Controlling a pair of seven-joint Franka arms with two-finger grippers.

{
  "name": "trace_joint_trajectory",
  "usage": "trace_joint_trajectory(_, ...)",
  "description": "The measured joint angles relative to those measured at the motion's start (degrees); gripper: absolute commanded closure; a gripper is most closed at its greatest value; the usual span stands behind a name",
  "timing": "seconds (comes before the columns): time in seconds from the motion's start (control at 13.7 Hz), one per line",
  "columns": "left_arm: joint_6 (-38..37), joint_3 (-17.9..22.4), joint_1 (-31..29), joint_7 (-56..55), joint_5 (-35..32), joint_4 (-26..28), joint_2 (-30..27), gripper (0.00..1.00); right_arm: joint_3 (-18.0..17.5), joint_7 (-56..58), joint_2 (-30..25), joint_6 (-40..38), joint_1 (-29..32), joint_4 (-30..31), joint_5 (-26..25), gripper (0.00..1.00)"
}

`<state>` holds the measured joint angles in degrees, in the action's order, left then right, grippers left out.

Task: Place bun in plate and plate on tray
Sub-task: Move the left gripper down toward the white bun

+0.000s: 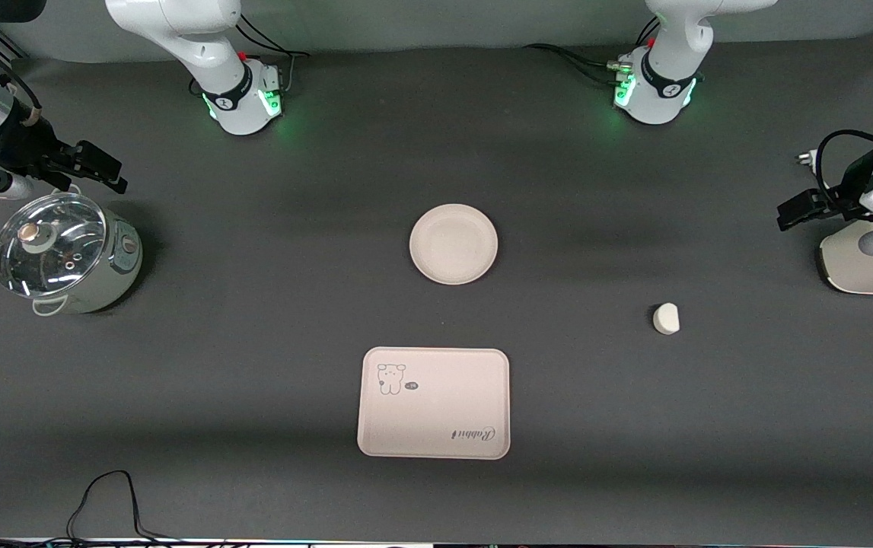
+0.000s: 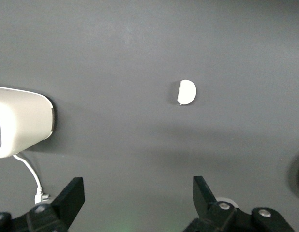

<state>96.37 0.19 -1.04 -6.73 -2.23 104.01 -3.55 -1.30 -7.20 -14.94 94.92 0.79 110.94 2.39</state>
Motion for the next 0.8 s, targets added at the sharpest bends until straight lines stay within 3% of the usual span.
trace_joint_trajectory(0.58,-2.4,0.3,0.1,0.0,0.0,-1.5,0.5,0.0,-0.5,-0.5,0.1,0.0,-0.2,0.2,0.2,0.0)
trace_joint_trajectory(0.8,-2.4,0.4,0.1,0.0,0.0,-2.0,1.0,0.0,-3.5,-4.7,0.7,0.8,-0.9,0.8,0.8,0.0)
